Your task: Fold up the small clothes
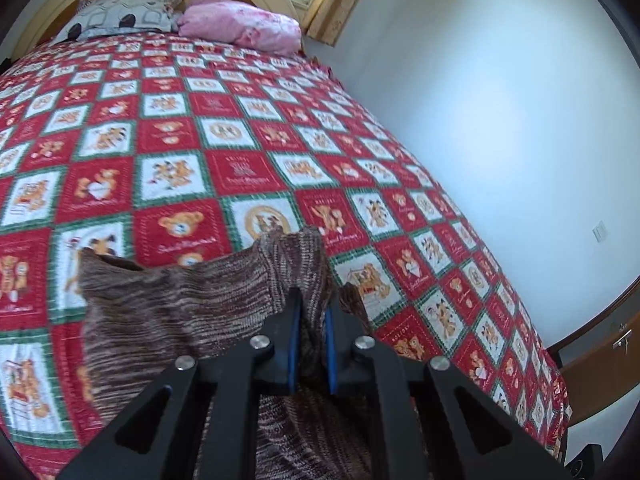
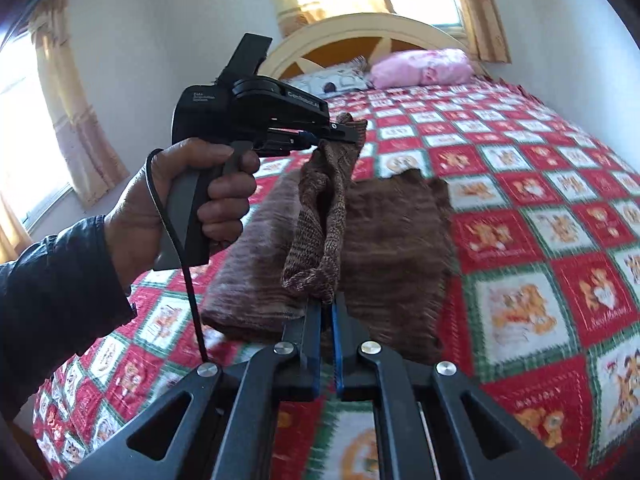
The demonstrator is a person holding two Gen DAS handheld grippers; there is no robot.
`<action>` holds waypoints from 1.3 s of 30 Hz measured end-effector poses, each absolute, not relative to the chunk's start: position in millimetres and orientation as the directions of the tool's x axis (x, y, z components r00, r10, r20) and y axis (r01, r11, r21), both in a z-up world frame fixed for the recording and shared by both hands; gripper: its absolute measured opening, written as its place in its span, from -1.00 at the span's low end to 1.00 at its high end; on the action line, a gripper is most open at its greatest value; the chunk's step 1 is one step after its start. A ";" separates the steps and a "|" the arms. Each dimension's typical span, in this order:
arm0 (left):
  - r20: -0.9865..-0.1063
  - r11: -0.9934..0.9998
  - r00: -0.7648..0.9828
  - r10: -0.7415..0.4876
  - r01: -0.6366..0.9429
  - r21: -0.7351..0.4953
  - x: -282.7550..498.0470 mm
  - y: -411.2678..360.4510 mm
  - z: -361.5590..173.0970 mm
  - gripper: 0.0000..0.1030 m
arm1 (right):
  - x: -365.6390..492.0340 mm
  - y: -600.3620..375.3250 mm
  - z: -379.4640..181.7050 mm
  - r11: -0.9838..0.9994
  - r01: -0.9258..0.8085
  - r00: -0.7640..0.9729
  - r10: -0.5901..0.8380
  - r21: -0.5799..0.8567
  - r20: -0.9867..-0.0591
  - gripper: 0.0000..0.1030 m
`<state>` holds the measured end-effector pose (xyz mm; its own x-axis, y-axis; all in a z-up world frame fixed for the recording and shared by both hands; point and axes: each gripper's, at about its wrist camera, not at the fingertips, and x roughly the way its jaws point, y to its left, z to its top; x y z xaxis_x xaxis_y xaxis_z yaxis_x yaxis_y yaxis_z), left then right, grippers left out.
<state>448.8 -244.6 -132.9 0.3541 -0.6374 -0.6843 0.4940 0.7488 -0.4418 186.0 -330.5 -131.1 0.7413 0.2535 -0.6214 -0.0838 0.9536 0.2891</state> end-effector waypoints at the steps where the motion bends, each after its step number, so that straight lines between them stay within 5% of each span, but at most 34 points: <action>1: -0.689 0.749 0.347 -0.636 0.493 -0.443 449.0 -249.3 -136.2 -0.78 | 186.1 -334.9 -134.5 0.952 -0.073 0.738 0.251 0.296 -0.626 -0.93; 13: -0.744 0.769 0.327 -0.583 0.518 -0.374 440.3 -294.6 -159.3 -0.78 | 180.3 -363.0 -156.1 0.931 0.004 0.723 0.250 0.366 -0.644 -0.93; 19: -0.742 0.751 0.342 -0.577 0.578 -0.318 425.4 -301.3 -142.6 -0.62 | 175.1 -367.2 -161.0 0.927 0.017 0.726 0.247 0.376 -0.641 -0.93; 22: -0.723 0.746 0.390 -0.570 0.615 -0.257 408.5 -291.7 -123.6 -0.27 | 172.5 -371.2 -162.3 0.922 0.018 0.727 0.254 0.387 -0.638 -0.93; 24: -0.708 0.756 0.436 -0.555 0.620 -0.211 396.0 -279.9 -116.4 0.28 | 170.4 -376.4 -163.6 0.914 0.022 0.731 0.262 0.405 -0.630 -0.92; 27: -0.703 0.786 0.514 -0.491 0.609 -0.105 369.6 -249.4 -117.5 0.37 | 164.3 -382.0 -162.9 0.916 0.041 0.734 0.243 0.399 -0.634 -0.90; 29: -0.708 0.815 0.549 -0.444 0.576 -0.065 358.8 -229.1 -124.9 0.37 | 157.4 -386.9 -160.4 0.920 0.058 0.749 0.217 0.389 -0.626 -0.65; 31: -0.708 0.846 0.588 -0.391 0.533 -0.023 344.6 -202.6 -137.9 0.37 | 152.5 -393.1 -151.9 0.916 0.077 0.770 0.197 0.394 -0.607 0.36; 36: -0.734 0.872 0.570 -0.369 0.485 -0.062 338.3 -173.4 -172.2 0.48 | 176.4 -387.1 -113.0 0.943 0.063 0.814 0.140 0.325 -0.563 0.39; 39: -0.736 0.874 0.557 -0.385 0.477 -0.096 338.5 -170.2 -182.8 0.50 | 221.3 -382.3 -106.3 0.934 0.042 0.782 0.190 0.356 -0.593 0.08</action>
<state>338.5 -170.2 -182.8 0.5566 -0.3846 -0.7364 0.4768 0.8737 -0.0959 221.3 -382.3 -106.3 0.7825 0.1904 -0.5928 0.0425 0.9336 0.3559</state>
